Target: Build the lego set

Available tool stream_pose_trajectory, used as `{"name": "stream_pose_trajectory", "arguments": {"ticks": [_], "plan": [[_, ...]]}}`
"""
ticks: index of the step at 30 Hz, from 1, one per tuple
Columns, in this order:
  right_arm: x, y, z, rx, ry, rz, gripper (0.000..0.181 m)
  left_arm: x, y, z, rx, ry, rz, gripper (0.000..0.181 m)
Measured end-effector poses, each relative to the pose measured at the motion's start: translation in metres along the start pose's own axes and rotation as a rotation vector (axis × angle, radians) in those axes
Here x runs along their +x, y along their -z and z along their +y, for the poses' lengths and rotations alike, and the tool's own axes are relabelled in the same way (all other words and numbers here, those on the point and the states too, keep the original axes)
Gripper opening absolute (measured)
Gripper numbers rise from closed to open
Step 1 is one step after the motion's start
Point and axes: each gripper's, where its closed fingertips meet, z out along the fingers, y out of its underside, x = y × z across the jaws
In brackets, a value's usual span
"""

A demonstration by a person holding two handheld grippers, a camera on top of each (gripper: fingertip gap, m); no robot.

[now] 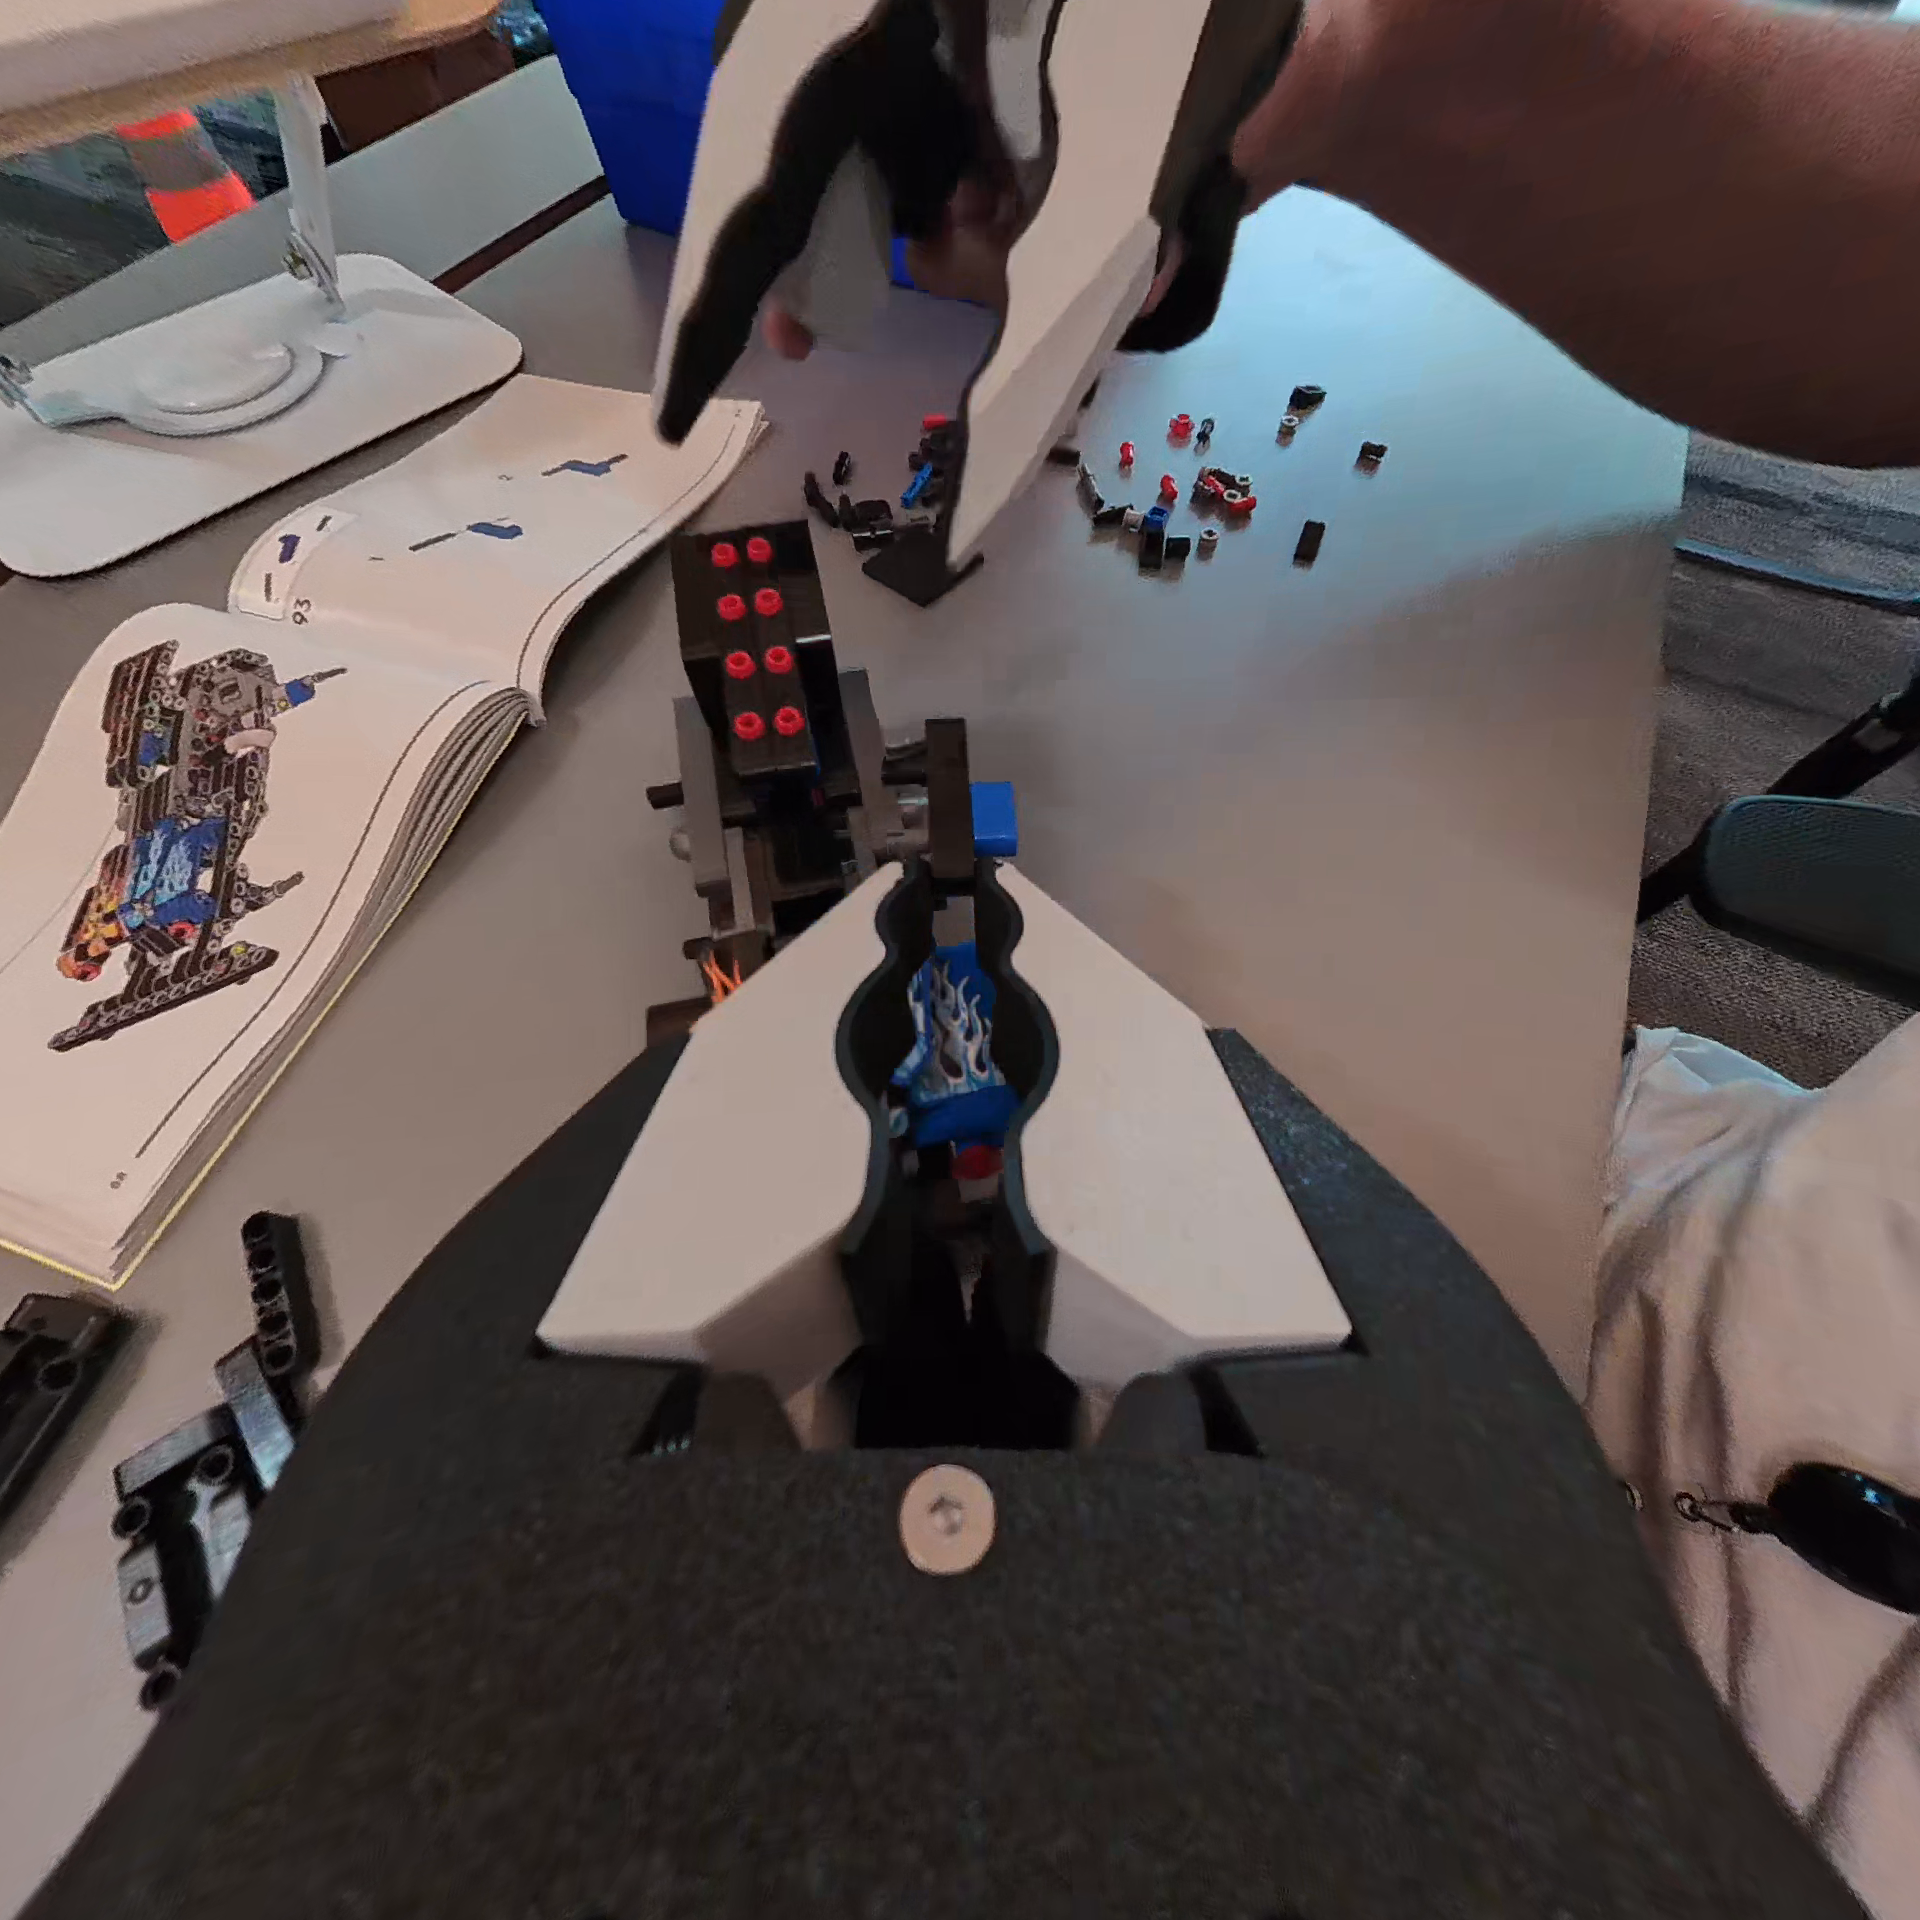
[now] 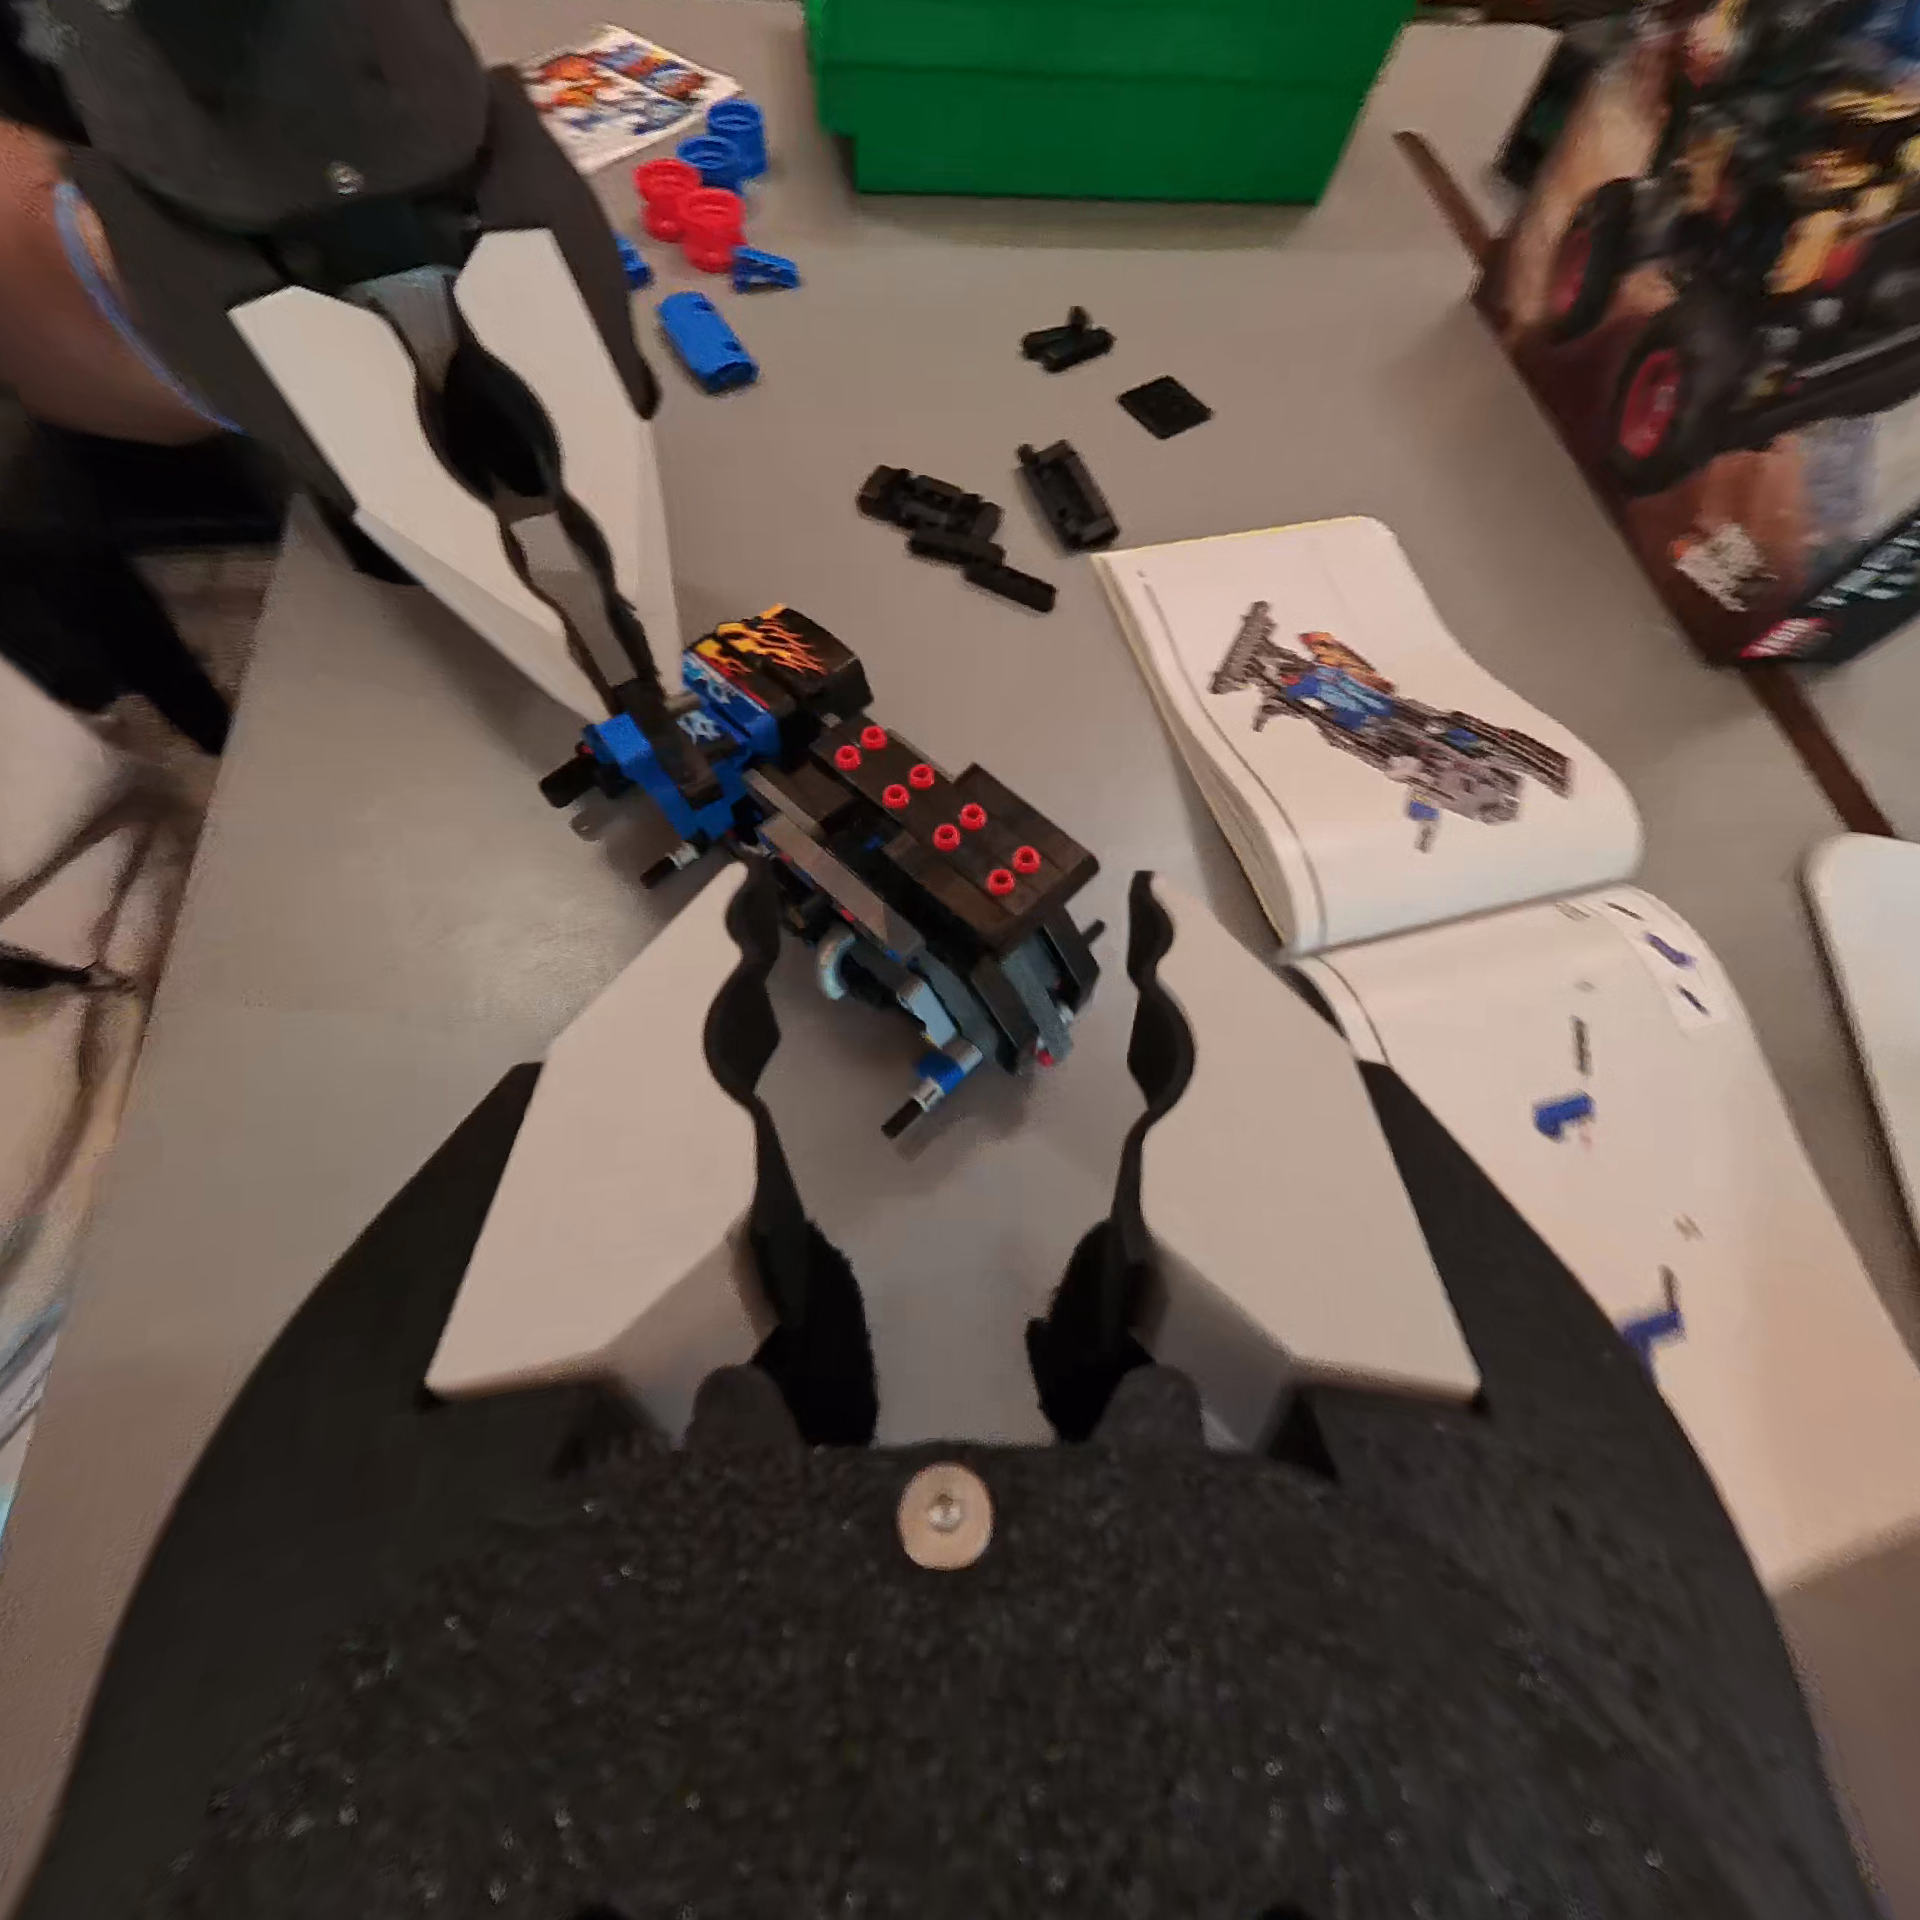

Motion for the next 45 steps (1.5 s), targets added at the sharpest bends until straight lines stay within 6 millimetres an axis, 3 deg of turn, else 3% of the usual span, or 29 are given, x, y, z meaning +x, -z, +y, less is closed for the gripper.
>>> {"name": "stream_pose_trajectory", "arguments": {"ticks": [3, 7, 19, 28, 38, 45], "plan": [[0.007, -0.019, 0.007, -0.014, 0.064, -0.048, 0.071, -0.004, -0.006, -0.004, -0.034, -0.007, 0.01, 0.006], [-0.003, -0.03, 0.012, -0.003, 0.096, -0.1, 0.071, -0.008, -0.013, -0.002, -0.087, -0.015, 0.032, 0.006], [-0.029, -0.027, 0.013, 0.021, 0.128, -0.057, 0.068, -0.009, -0.012, 0.004, -0.074, -0.028, 0.005, 0.006], [-0.02, -0.026, -0.001, 0.002, 0.197, -0.022, 0.063, -0.005, 0.002, 0.003, -0.018, -0.107, 0.078, 0.006], [-0.039, -0.053, -0.005, -0.074, 0.257, -0.212, 0.057, -0.012, -0.002, 0.004, -0.002, -0.067, 0.107, 0.006], [-0.039, -0.054, -0.004, -0.08, 0.283, -0.22, 0.048, -0.014, -0.003, 0.004, 0.01, -0.057, 0.13, 0.005]]}}
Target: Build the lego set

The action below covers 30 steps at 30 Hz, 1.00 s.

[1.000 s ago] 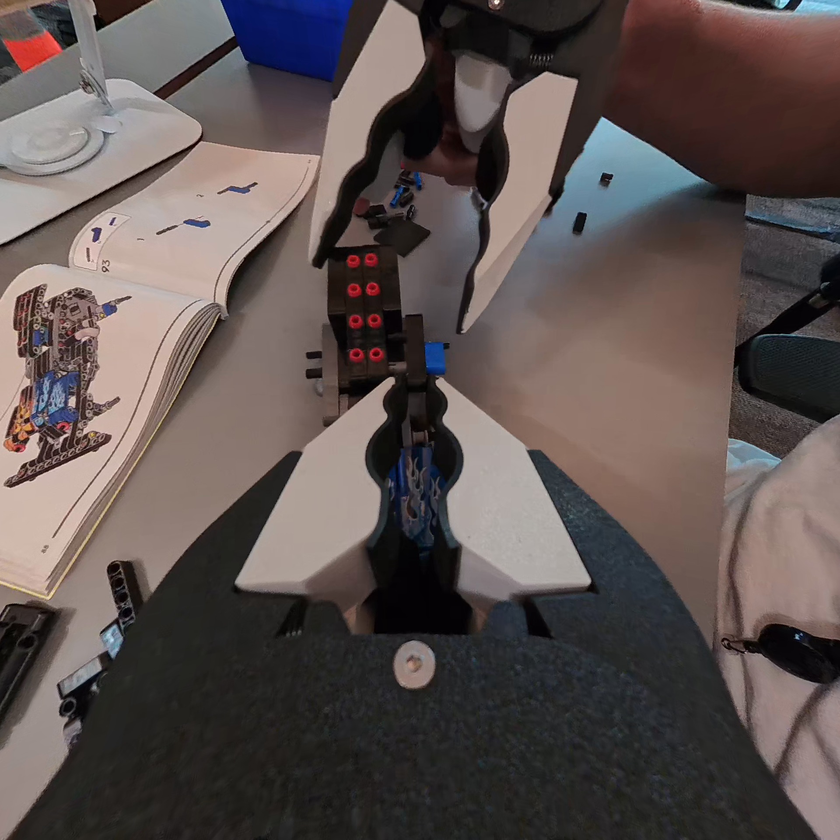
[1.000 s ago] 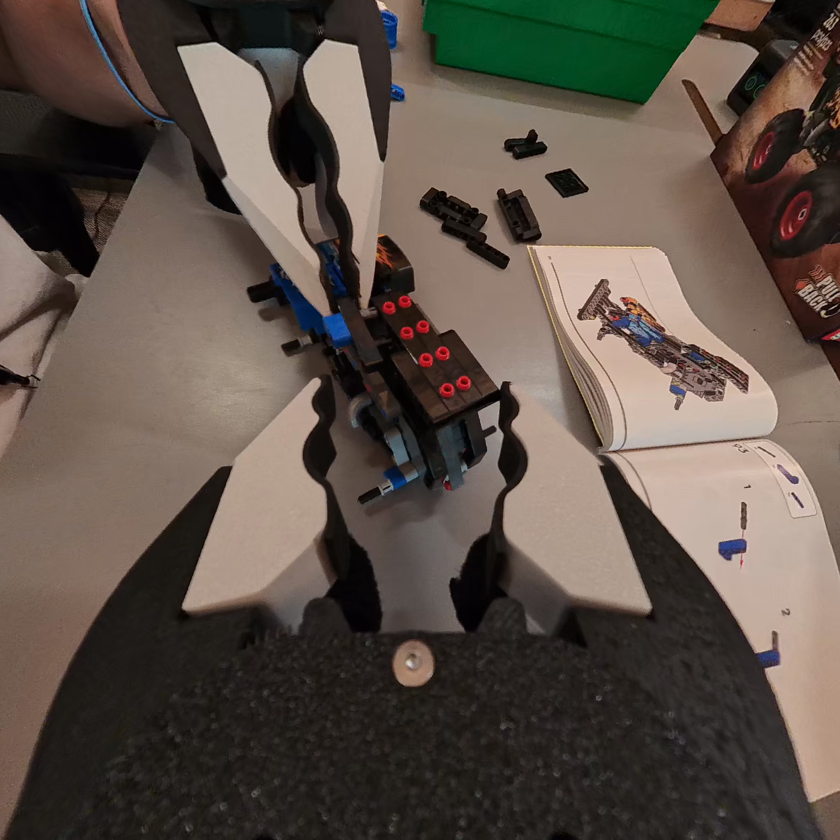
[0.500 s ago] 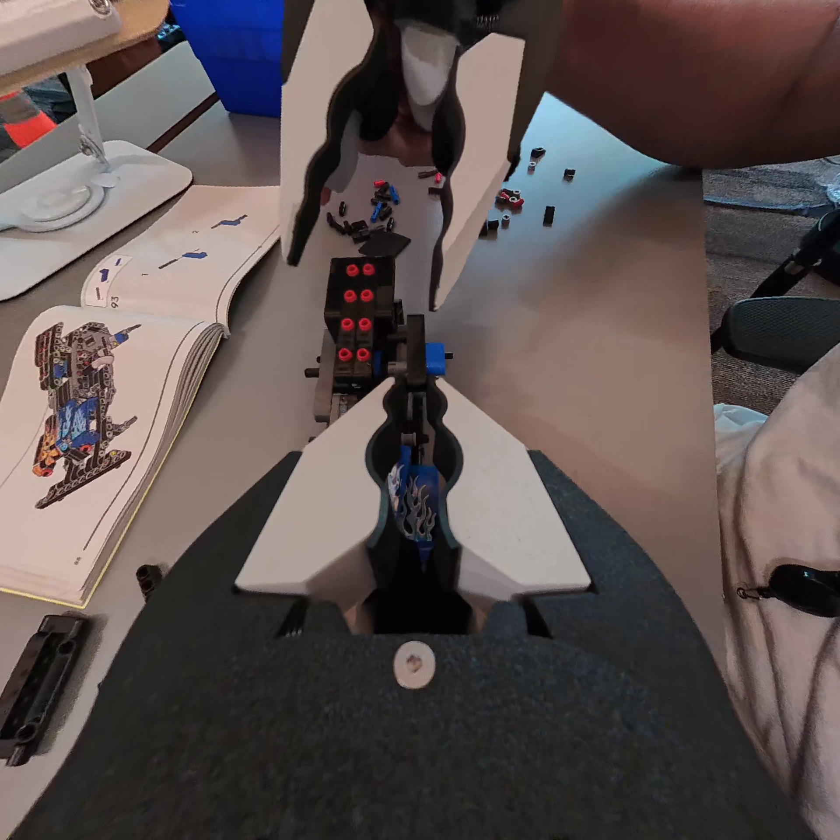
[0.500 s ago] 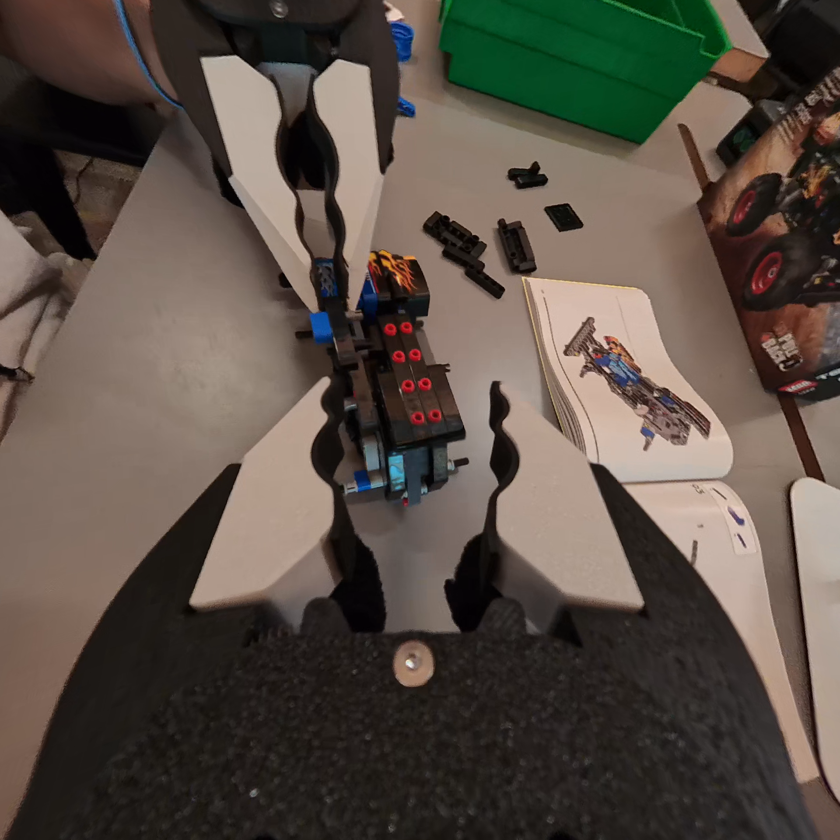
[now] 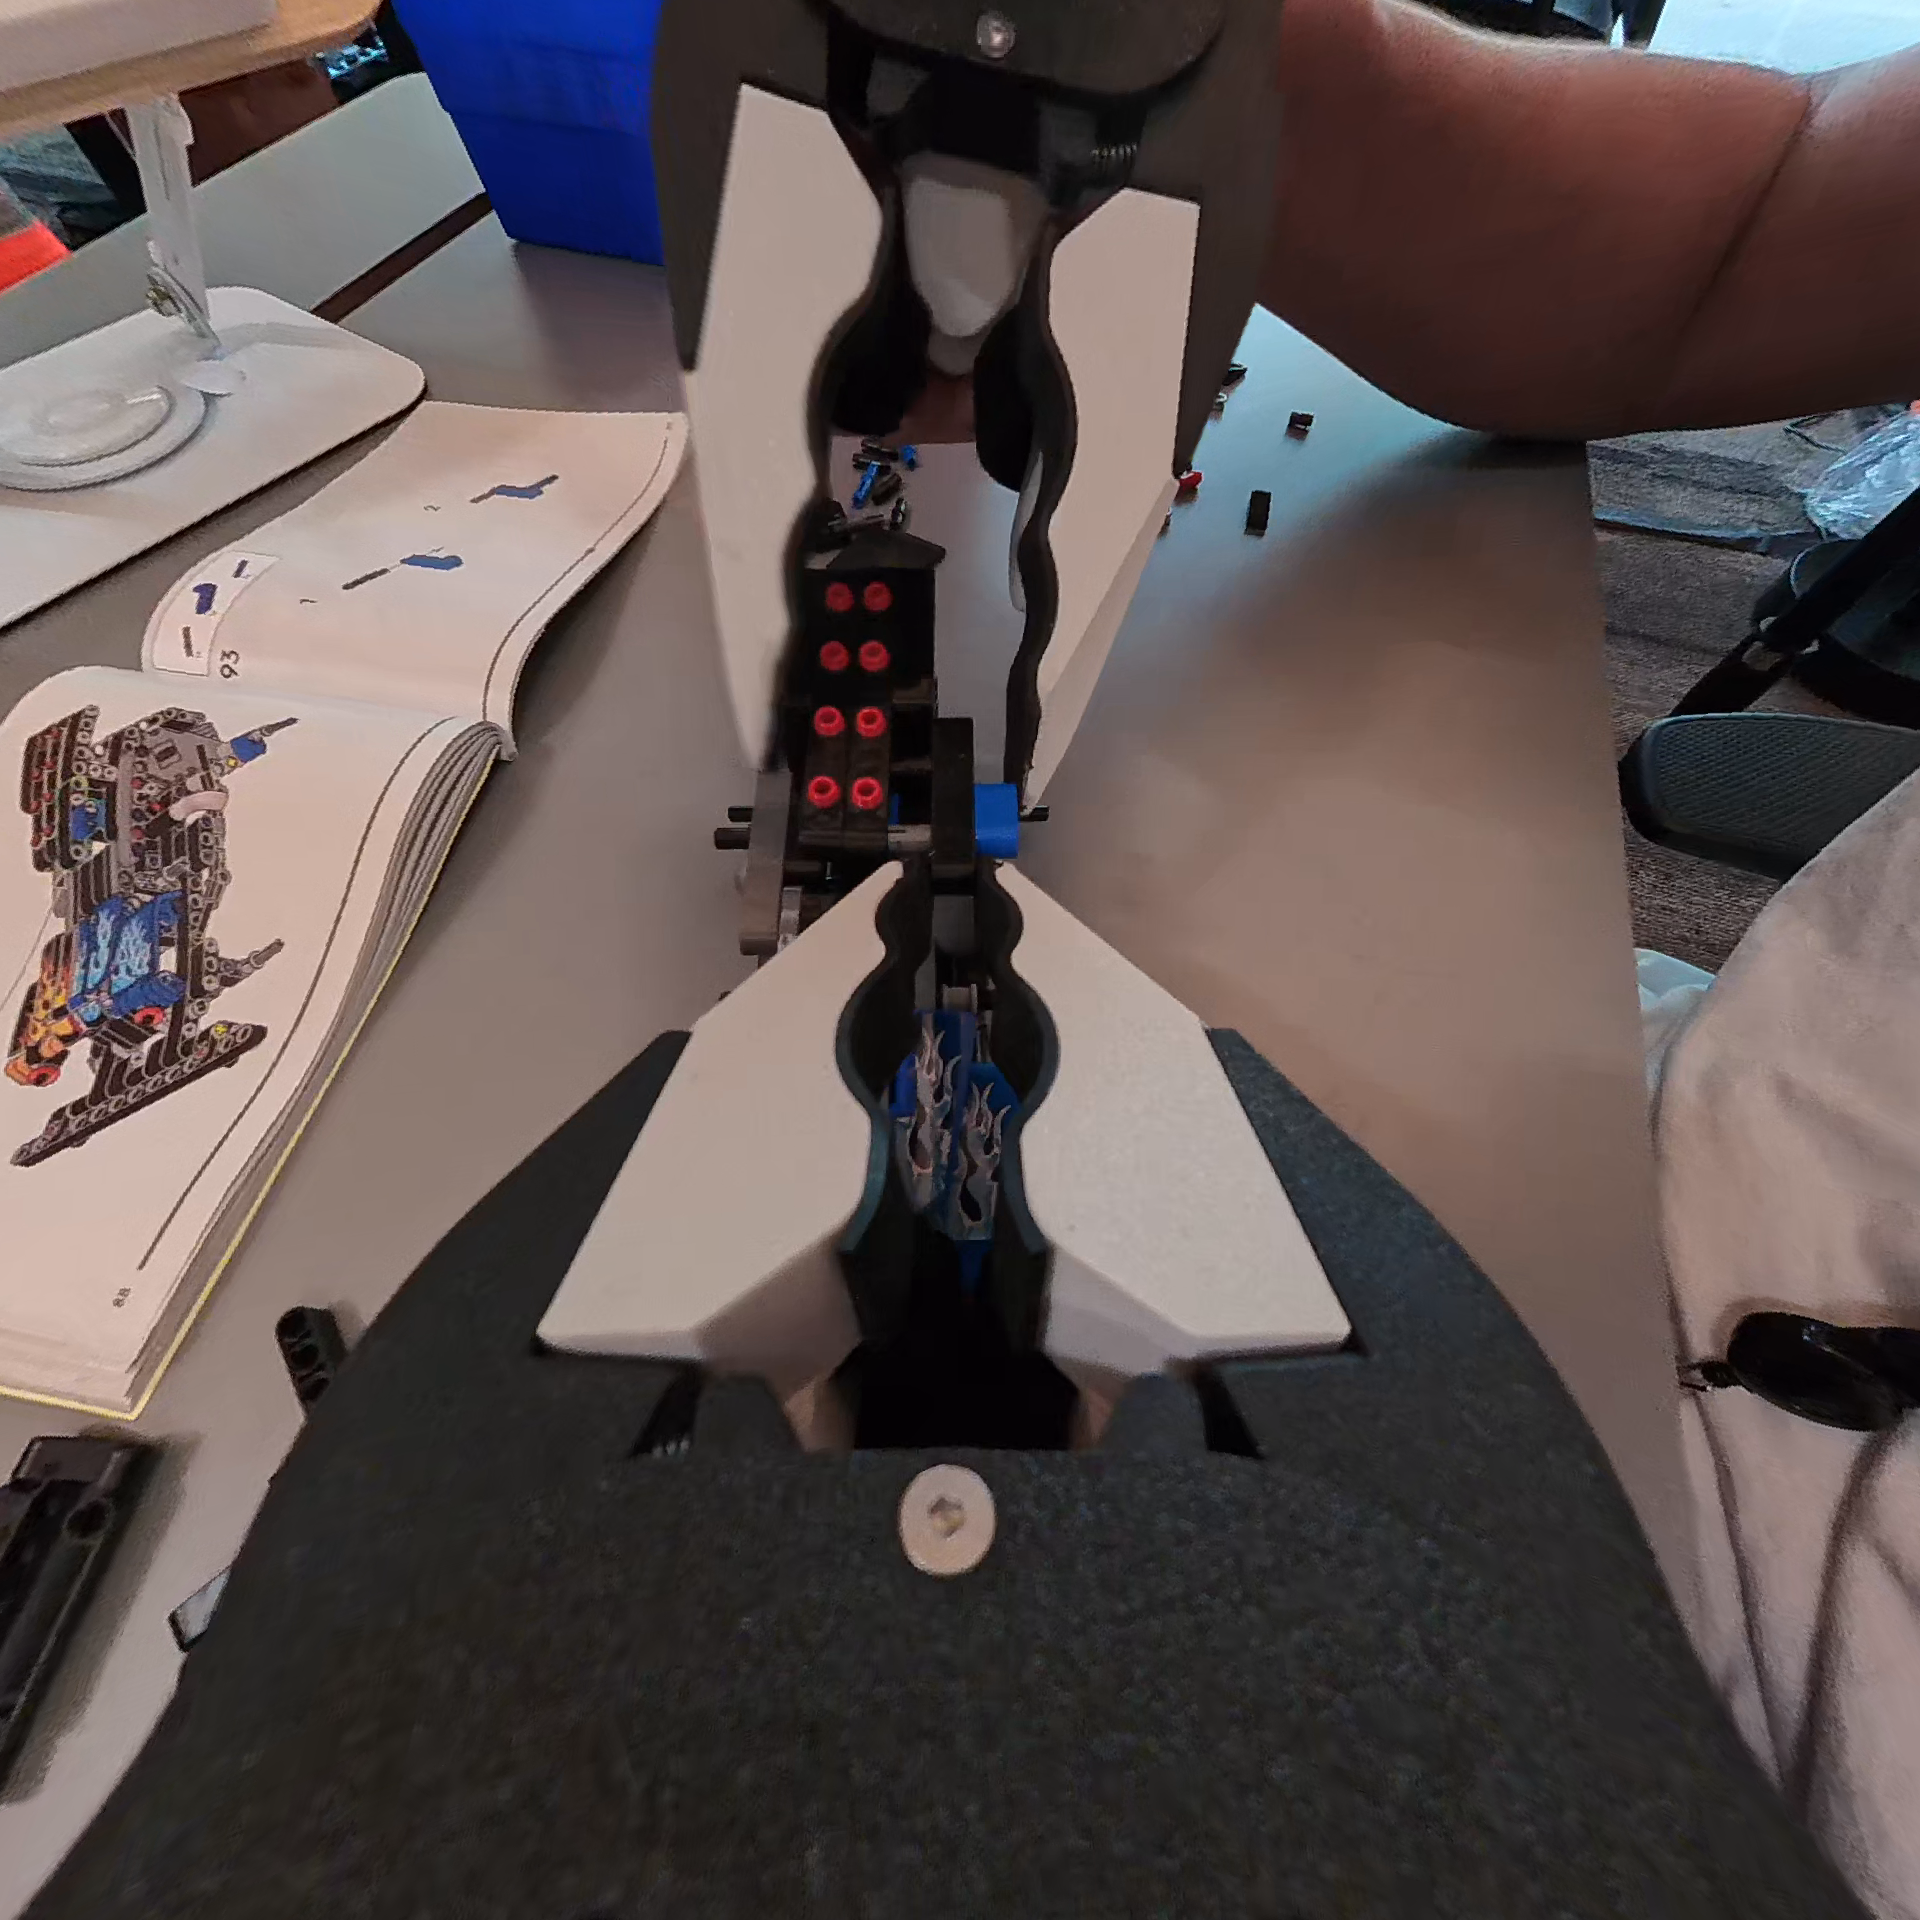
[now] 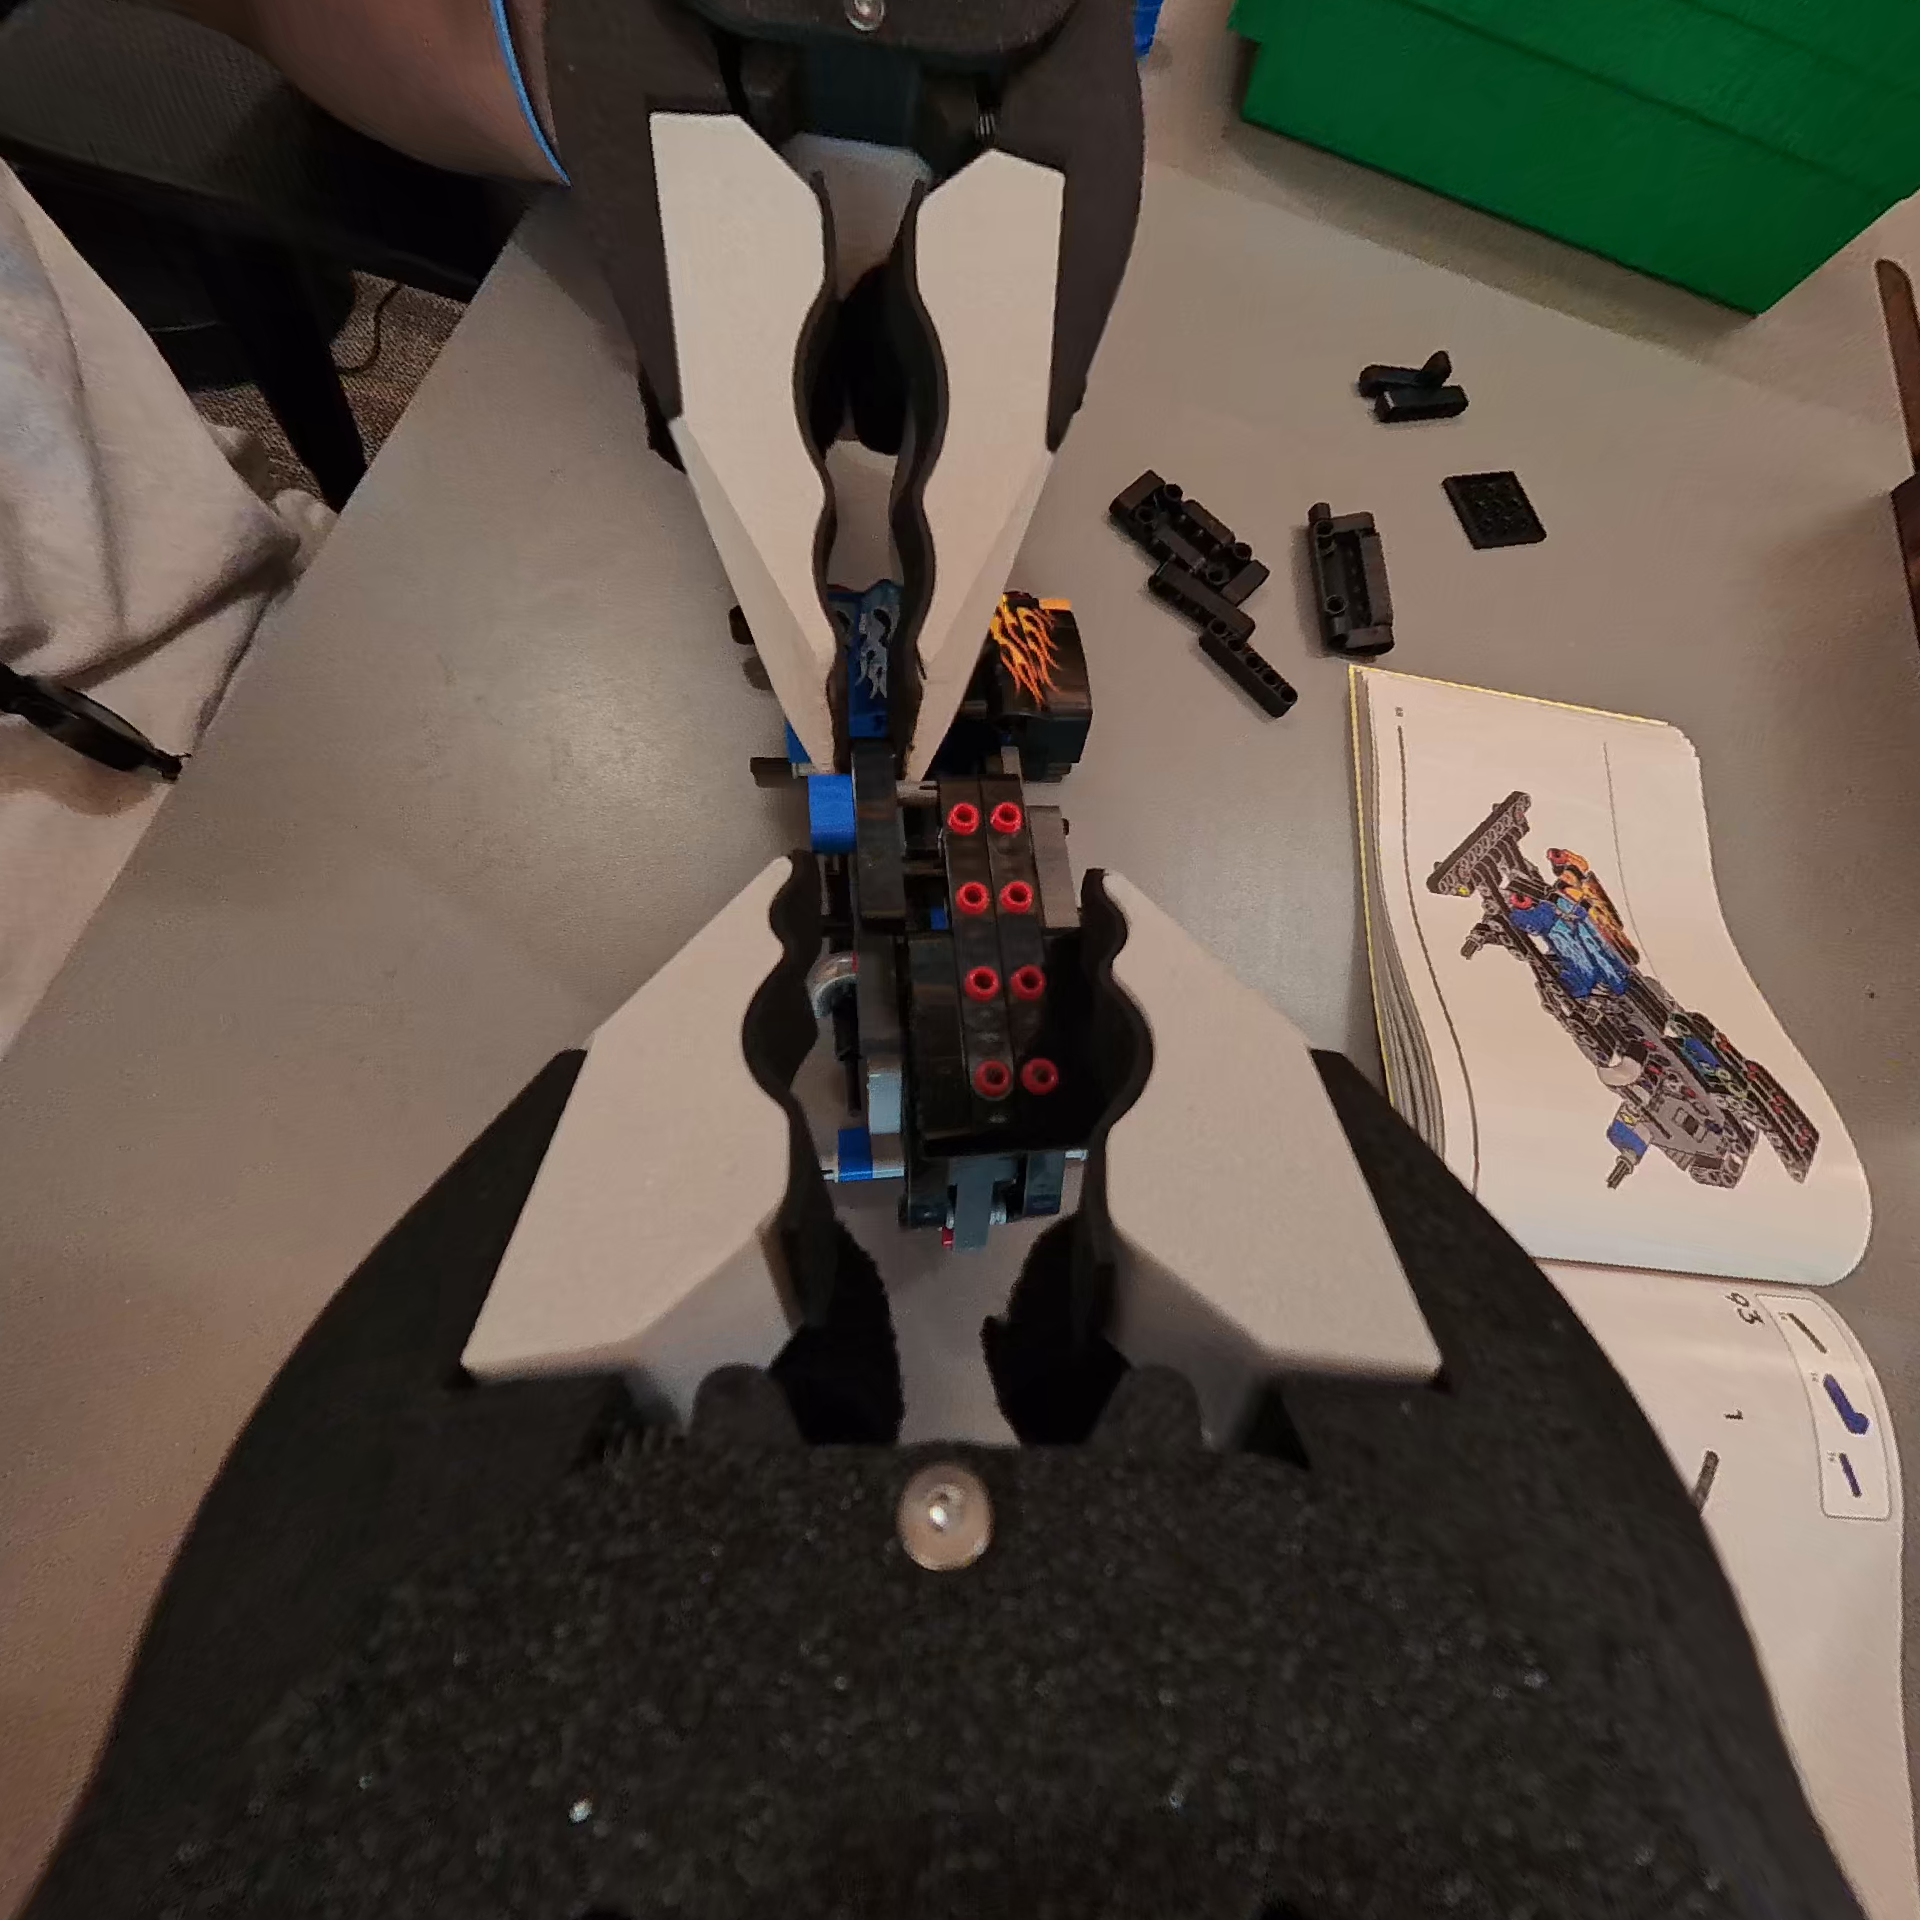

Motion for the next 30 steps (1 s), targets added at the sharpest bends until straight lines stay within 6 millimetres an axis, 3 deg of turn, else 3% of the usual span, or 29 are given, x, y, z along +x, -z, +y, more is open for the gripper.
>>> {"name": "stream_pose_trajectory", "arguments": {"ticks": [8, 14, 22, 30], "plan": [[0.001, 0.001, 0.001, -0.007, 0.02, -0.007, 0.033, -0.001, -0.001, 0.0, -0.001, -0.004, 0.003, 0.006], [0.001, 0.002, 0.001, -0.016, 0.02, -0.019, 0.033, -0.003, -0.003, 0.001, -0.014, -0.029, -0.028, 0.007], [0.003, 0.002, 0.002, -0.016, 0.013, -0.02, 0.032, -0.014, -0.001, 0.001, -0.019, -0.026, -0.072, 0.034], [0.005, 0.003, 0.003, -0.014, 0.017, -0.01, 0.032, -0.019, -0.004, 0.001, -0.081, -0.186, -0.069, 0.034]]}}
